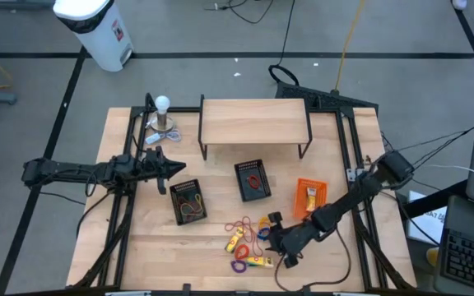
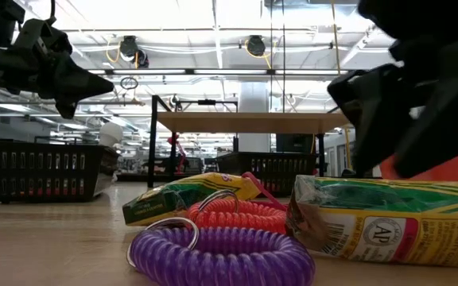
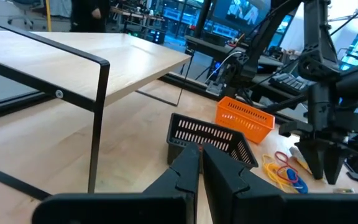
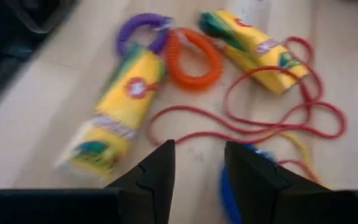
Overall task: Pick & Place Office Desk Supplies
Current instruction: Put the blue spring rubberband into the right black bin
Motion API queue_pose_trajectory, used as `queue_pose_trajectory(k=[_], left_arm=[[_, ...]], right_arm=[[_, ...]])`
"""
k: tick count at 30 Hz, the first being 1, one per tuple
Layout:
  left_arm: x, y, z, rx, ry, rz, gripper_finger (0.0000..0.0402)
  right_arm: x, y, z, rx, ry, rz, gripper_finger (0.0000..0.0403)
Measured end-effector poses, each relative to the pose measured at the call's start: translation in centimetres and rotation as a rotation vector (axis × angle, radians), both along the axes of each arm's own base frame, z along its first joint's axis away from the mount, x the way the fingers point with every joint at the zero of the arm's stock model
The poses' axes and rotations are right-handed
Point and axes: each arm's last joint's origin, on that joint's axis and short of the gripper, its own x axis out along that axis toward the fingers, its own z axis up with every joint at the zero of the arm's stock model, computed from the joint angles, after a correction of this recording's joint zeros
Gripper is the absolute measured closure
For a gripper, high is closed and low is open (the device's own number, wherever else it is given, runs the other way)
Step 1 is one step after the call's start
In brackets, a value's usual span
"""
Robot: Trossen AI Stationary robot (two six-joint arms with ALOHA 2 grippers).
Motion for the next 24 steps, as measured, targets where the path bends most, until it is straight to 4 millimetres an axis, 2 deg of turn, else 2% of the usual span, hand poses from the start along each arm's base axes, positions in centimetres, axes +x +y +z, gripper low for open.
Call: queue_pose_trajectory(k=[6, 18, 24], left_arm=[[0.0, 0.0, -0.1, 0.001, 0.006, 0.000, 0.0382], [0.0, 0.0, -0.2, 0.040, 0.026, -0.002, 0.0382], [0.0, 0.0, -0.2, 0.056, 0.032, -0.003, 0.0382]], right_arm=[[0.7, 0.0, -0.6, -0.129, 0.029, -0.073, 0.0275], [0.2, -0.1, -1.1, -0.110, 0.105, -0.110, 0.0276], [0.1, -0.4, -1.3, -0.094, 0.161, -0.105, 0.0291]])
